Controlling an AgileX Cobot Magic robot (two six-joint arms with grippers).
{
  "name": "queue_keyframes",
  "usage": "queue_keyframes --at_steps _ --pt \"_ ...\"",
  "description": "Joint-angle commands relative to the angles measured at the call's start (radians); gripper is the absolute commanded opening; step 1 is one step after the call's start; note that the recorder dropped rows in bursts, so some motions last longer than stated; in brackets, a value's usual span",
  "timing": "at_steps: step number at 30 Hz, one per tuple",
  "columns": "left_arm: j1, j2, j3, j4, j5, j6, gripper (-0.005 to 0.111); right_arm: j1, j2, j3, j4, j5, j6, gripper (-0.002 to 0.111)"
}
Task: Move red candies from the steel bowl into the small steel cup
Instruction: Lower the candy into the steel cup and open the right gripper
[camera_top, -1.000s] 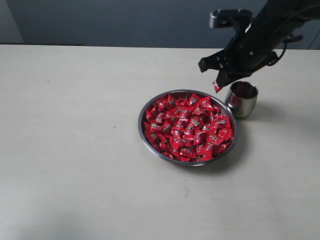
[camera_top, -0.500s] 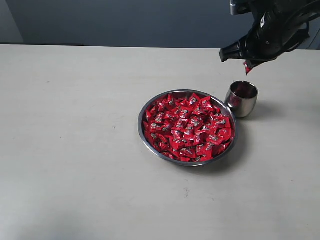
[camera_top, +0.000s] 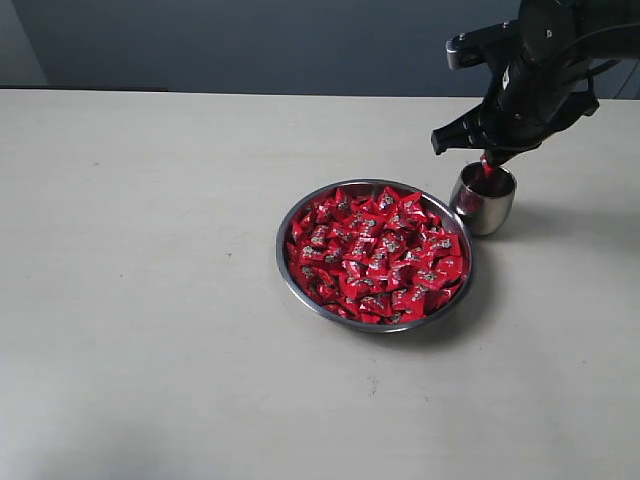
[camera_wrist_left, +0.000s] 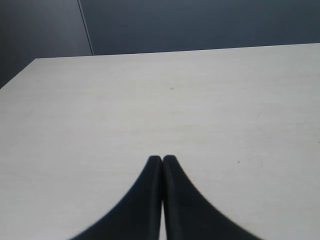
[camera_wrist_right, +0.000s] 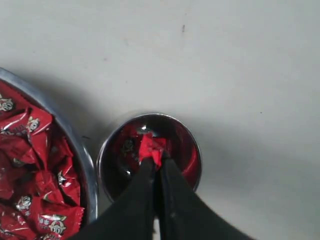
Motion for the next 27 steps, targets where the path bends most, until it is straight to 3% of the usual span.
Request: queue_keyframes --at_steps 1,4,11,27 --pt "-0.007 -0.005 0.005 0.002 -0.008 -0.001 0.0 -0.003 -0.002 -0.002 -0.011 -0.012 0.001 -0.001" --pt "-0.007 -0.005 0.005 0.002 -0.008 -0.001 0.0 -0.003 -0.002 -0.002 -0.011 -0.012 0.001 0.001" --pt "-0.007 -0.005 0.005 0.002 -0.008 -0.001 0.0 -0.003 -0.002 -0.002 -0.011 -0.01 0.001 0.034" --pt "-0.007 -0.005 0.005 0.002 -0.008 -0.001 0.0 -0.003 -0.002 -0.002 -0.088 0.002 0.057 0.032"
